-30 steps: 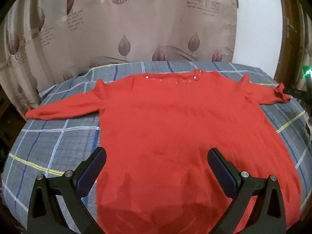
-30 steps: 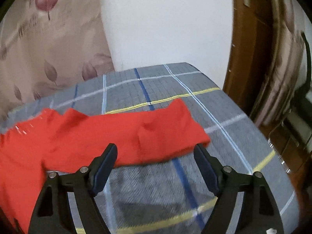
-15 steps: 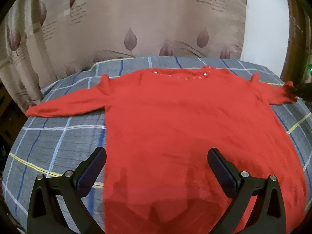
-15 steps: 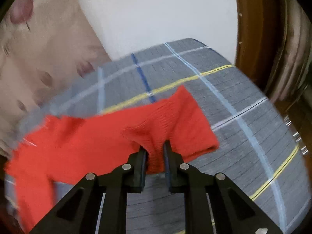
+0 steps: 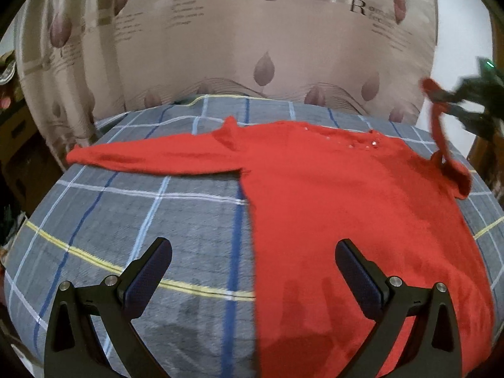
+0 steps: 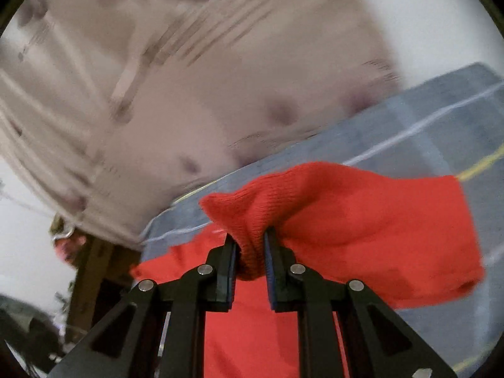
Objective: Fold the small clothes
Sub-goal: 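Carry the sleeve across the sweater body and open the right gripper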
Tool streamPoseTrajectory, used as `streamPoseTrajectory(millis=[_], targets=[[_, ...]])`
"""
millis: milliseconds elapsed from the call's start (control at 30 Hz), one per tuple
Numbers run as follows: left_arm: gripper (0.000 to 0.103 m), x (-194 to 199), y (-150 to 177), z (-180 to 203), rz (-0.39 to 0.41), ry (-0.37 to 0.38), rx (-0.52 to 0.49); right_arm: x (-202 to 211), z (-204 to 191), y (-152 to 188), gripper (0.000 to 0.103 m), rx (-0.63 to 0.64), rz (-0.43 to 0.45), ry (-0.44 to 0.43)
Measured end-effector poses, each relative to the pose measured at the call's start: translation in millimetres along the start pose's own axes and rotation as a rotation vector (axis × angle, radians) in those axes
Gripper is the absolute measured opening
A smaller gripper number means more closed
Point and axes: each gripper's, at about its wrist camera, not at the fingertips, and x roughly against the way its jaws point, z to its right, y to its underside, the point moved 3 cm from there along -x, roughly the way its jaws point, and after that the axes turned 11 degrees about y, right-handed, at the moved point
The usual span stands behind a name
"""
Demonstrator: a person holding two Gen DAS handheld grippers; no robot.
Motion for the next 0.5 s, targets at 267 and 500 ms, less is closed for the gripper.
streamPoseTrajectory(millis=[267, 500], targets=[[0.103, 2.9, 9.8, -25.7, 0.015, -0.017, 0.012, -107.8, -96.0, 47.3, 0.014, 0.058, -0.168, -0.059], [0.103, -4.6, 14.3, -35.1, 0.007, 0.005, 0.046, -155.1, -117.0, 77.8, 0.014, 0.072, -0.241, -0.030]])
